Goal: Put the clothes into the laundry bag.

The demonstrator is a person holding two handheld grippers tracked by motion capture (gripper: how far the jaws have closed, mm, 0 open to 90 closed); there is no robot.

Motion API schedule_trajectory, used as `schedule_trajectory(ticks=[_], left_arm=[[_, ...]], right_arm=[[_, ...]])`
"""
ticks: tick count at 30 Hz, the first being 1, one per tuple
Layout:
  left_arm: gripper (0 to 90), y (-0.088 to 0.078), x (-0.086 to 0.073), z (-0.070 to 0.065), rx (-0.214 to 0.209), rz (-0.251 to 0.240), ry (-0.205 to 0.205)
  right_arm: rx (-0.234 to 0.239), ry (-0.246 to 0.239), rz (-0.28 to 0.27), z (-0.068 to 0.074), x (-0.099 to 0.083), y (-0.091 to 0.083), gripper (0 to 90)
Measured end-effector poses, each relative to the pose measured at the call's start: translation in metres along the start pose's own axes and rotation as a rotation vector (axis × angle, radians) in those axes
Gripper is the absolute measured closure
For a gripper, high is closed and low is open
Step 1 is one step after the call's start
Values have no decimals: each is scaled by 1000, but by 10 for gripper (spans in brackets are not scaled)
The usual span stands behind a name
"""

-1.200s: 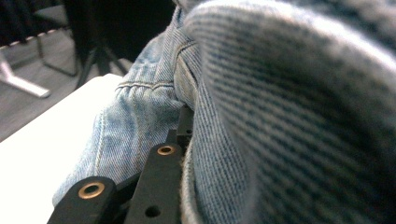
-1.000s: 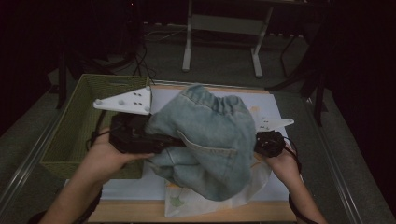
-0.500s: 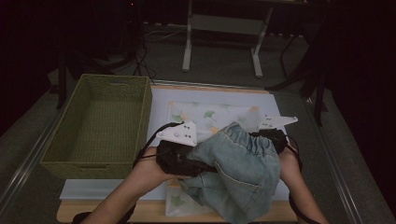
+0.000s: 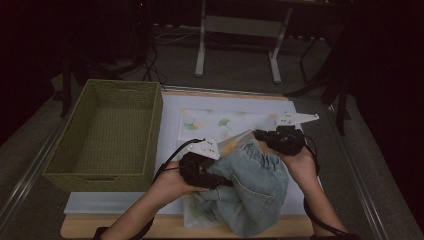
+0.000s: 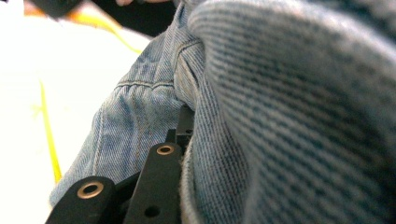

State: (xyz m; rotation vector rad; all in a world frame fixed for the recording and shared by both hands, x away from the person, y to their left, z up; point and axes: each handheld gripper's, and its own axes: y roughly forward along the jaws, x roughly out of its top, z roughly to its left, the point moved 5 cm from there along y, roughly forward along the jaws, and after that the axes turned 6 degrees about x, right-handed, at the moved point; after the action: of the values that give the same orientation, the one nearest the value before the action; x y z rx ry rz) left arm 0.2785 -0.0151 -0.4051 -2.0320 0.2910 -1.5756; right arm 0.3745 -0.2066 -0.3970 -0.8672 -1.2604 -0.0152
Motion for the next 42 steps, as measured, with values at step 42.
schedule_trajectory(ticks=[42], left_arm=[[741, 17, -3, 81, 462, -109, -351]], right_arm=[[122, -182, -32, 67, -2, -15, 889]])
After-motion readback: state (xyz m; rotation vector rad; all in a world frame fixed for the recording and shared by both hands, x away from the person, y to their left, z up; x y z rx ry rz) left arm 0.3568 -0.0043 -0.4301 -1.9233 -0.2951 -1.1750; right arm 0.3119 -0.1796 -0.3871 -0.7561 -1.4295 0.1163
